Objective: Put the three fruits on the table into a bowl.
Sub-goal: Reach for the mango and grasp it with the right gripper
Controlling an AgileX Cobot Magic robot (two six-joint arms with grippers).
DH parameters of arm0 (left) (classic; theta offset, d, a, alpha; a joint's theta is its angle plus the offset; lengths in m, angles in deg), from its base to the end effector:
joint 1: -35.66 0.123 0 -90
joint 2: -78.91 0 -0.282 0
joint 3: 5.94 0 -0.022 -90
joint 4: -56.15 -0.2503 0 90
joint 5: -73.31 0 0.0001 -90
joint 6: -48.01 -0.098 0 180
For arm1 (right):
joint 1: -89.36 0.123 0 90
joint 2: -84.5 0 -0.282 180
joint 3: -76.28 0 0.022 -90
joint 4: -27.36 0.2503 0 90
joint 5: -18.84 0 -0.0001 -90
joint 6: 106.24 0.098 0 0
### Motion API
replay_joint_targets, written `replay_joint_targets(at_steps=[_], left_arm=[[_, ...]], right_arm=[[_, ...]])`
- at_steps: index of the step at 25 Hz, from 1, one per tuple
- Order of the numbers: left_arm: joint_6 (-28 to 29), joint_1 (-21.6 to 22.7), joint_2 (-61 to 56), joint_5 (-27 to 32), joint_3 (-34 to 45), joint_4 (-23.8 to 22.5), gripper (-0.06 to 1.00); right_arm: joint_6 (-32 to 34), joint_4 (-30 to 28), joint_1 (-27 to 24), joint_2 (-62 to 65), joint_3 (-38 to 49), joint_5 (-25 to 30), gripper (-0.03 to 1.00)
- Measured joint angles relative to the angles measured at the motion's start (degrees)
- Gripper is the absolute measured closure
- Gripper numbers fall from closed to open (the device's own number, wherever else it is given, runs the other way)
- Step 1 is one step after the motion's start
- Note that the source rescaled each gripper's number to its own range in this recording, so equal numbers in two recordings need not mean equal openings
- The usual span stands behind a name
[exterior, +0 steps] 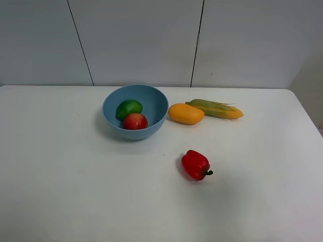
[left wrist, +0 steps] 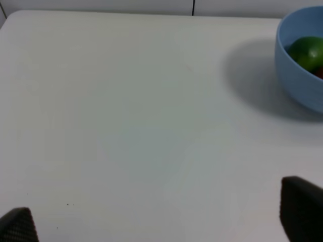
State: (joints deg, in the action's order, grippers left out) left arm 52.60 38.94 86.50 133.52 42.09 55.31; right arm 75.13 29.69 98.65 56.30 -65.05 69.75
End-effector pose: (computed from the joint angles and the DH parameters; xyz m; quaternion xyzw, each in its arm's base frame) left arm 0.0027 0.0014 0.2770 -0.0584 0.8452 0.0013 0.5312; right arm 0.0584 0.0127 0.3291 -0.0563 0.8542 0.0680 0.5125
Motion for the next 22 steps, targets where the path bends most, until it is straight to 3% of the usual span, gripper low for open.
replay_joint_targets(at_steps=[7,16,22], left_arm=[[-0.1,0.0,0.0,0.0,0.0,0.0,0.07],[-0.1,0.0,0.0,0.0,0.0,0.0,0.07],[0.0,0.0,0.0,0.0,0.0,0.0,0.07]], right_arm=[[-14.1,0.5,7.8,-36.4,-15.5,-4.2,-0.03],[-27.1,1.3,8.2,-74.3,-36.2,-7.6,-0.03],[-36.5,8.2,8.3,-90.1,-46.2,-7.6,-0.02]])
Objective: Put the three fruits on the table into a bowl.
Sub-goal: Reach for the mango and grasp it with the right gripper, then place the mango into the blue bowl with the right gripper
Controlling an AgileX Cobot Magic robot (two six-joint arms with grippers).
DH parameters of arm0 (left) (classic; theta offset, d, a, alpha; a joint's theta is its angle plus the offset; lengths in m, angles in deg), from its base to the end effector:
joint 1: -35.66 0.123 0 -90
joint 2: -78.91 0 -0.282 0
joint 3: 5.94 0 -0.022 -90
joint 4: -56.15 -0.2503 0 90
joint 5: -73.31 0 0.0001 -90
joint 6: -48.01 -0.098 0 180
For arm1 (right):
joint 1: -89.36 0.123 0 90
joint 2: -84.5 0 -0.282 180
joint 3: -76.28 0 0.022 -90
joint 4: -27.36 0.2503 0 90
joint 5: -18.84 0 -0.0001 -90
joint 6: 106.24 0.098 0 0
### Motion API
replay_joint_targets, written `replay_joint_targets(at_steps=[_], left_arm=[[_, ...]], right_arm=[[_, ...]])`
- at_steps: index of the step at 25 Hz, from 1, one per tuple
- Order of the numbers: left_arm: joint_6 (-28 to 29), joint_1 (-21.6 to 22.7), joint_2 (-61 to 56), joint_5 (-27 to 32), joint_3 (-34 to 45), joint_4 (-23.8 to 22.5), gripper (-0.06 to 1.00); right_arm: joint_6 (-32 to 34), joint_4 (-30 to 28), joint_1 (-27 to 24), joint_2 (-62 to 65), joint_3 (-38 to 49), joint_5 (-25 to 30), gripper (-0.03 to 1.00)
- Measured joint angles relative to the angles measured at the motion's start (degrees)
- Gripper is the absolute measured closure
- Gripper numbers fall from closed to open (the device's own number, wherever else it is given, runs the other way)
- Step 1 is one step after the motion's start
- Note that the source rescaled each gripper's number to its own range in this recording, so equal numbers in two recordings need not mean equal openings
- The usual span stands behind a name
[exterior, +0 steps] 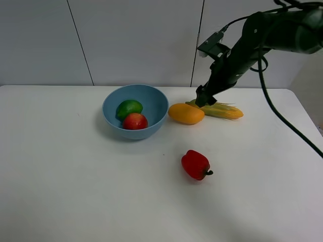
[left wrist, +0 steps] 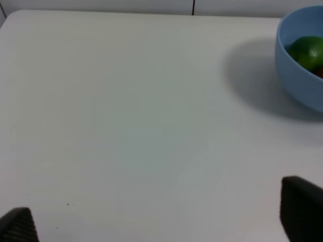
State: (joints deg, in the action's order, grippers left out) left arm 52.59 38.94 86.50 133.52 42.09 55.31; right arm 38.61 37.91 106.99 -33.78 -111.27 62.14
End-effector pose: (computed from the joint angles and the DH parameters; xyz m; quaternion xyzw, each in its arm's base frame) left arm 0.0027 0.0014 0.2770 -0.0584 0.8452 0.0013 0.5312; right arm 0.3953 0.1386 0.2162 -0.3856 0.8919 0.0415 0.2328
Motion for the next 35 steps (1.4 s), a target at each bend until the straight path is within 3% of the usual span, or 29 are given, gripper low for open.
replay_joint_targets(at_steps=[8,20,21,23,24,26,35], left_arm=[[-0.1,0.0,0.0,0.0,0.0,0.0,0.07],[-0.1,0.0,0.0,0.0,0.0,0.0,0.07],[-0.1,0.0,0.0,0.0,0.0,0.0,0.07],[-0.1,0.0,-0.1,0.0,0.0,0.0,0.07],[-0.1,0.0,-0.1,0.0,0.0,0.0,0.07],[-0.1,0.0,-0.1,0.0,0.0,0.0,0.07],[-0.1,0.0,-0.1,0.0,0.0,0.0,0.07]], right_arm=[[-9.2,4.4,2.3,-10.7,-5.0,1.7,0.06],[-10.3,3.7,3.7,-20.6,-10.6,-1.3,0.06],[-10.3,3.7,3.8,-21.0,-10.7,-1.4,0.1],[-10.3,3.7,3.8,-21.6,-10.7,-1.6,0.28],[-10.3,3.8,3.8,-21.7,-10.7,-1.5,0.47],[-10.2,4.6,3.8,-22.3,-10.8,-1.2,0.97],[-2.3,3.8,3.5,-20.8,-17.0,1.0,0.94]])
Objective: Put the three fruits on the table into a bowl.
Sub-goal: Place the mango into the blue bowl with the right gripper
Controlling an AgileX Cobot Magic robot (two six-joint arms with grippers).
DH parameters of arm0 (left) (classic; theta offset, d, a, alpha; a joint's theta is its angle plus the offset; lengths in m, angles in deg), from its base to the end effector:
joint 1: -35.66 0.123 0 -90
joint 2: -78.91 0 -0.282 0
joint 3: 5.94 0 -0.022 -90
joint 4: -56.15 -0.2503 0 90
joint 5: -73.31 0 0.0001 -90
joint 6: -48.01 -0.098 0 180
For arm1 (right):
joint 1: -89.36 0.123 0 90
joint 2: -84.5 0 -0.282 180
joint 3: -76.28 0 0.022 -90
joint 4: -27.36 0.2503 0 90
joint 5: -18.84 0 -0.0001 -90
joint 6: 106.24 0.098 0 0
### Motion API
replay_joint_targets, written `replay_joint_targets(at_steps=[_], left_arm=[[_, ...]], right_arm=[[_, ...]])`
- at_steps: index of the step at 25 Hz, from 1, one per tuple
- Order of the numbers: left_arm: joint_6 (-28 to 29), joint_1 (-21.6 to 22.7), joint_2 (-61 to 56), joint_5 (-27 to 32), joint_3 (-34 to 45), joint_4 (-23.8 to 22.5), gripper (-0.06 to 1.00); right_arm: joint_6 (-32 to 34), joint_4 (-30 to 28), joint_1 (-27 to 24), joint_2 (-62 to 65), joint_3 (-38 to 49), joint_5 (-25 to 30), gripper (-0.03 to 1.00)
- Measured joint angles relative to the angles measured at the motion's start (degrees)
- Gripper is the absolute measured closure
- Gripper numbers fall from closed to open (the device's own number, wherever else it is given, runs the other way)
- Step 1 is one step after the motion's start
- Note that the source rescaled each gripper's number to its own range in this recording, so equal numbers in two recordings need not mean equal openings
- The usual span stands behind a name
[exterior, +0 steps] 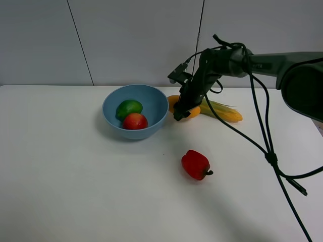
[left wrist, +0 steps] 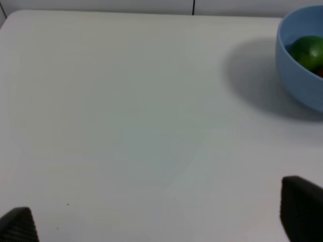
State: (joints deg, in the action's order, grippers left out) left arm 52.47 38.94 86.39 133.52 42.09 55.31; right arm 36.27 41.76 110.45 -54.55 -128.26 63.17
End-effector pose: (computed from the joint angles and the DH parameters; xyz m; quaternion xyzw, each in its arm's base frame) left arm 0.0024 0.0014 0.2770 -0.0574 0.8448 0.0018 0.5320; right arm 0.4473 0.1908 0.1345 -0.4143 0.8858 0.0755 0.1949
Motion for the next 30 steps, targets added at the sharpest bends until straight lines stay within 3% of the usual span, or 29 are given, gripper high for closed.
replay_joint_targets(at_steps=[4,8,14,20,22,24,27,30], left_arm=[[0.0,0.0,0.0,0.0,0.0,0.0,0.07],[0.0,0.0,0.0,0.0,0.0,0.0,0.07],[0.0,0.0,0.0,0.0,0.0,0.0,0.07],[0.0,0.0,0.0,0.0,0.0,0.0,0.07],[0.0,0.0,0.0,0.0,0.0,0.0,0.07],[0.0,0.0,0.0,0.0,0.0,0.0,0.07],[0.0,0.0,0.0,0.0,0.0,0.0,0.07],[0.0,0.0,0.0,0.0,0.0,0.0,0.07]], right_arm=[[2.0,-2.6,-0.7,4.4,-6.0,1.2,0.94],[3.5,-1.2,0.1,6.9,-10.6,1.9,0.94],[3.6,3.6,7.1,6.2,-11.6,3.4,0.94],[4.1,4.8,10.9,3.5,-11.6,3.8,0.93],[6.7,4.1,11.7,1.6,-11.6,3.6,0.71],[11.0,2.3,12.6,0.4,-11.6,2.3,0.55],[15.1,0.6,13.3,0.1,-11.6,2.0,0.48],[16.8,0.1,13.3,1.0,-11.6,3.3,0.47]])
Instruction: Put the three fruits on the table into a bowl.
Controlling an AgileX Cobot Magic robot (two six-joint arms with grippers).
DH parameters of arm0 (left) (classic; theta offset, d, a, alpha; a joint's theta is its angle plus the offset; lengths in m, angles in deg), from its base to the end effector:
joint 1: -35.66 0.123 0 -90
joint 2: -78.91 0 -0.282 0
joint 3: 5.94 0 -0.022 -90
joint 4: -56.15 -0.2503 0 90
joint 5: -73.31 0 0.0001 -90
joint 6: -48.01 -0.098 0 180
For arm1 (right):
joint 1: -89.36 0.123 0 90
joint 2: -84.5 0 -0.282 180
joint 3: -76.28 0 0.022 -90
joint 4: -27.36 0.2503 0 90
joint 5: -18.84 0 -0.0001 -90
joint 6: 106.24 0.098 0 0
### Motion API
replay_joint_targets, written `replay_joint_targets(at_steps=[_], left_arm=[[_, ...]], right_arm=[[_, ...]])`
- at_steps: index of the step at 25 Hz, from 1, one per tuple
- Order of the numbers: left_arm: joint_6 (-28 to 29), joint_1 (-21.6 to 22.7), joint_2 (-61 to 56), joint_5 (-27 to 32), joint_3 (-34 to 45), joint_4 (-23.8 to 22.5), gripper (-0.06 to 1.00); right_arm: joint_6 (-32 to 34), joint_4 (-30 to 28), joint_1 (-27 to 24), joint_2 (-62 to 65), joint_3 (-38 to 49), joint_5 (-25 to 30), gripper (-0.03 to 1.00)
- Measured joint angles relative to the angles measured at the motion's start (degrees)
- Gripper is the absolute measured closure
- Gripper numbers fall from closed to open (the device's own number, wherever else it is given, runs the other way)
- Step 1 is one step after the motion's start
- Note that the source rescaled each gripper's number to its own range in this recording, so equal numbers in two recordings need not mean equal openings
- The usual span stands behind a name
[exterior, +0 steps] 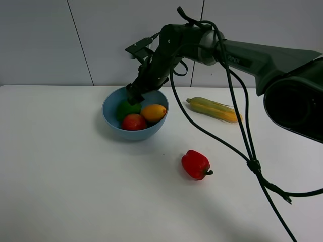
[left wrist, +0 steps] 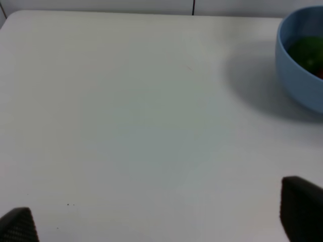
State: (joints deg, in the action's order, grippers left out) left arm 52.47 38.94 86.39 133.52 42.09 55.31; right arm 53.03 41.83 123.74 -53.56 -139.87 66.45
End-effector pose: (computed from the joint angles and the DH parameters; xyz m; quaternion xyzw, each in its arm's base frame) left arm 0.0024 0.0014 0.2770 -0.0574 0.8448 0.0018 0.5320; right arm 0.4101 0.3025 0.1991 -0.3918 0.8752 0.1423 0.2456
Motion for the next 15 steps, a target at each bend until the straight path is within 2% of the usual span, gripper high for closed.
replay_joint_targets(at_steps=[4,7,11,15], left_arm=[[0.0,0.0,0.0,0.0,0.0,0.0,0.07],[0.0,0.0,0.0,0.0,0.0,0.0,0.07],[0.0,0.0,0.0,0.0,0.0,0.0,0.07],[0.0,0.0,0.0,0.0,0.0,0.0,0.07]], right_arm=[[1.4,-1.2,-0.5,5.3,0.0,1.6,0.47],[3.8,-1.2,-2.7,12.9,0.0,2.2,0.47],[6.4,-2.8,-7.4,24.4,0.0,2.8,0.47],[10.0,-5.3,-14.2,35.8,0.3,4.1,0.47]])
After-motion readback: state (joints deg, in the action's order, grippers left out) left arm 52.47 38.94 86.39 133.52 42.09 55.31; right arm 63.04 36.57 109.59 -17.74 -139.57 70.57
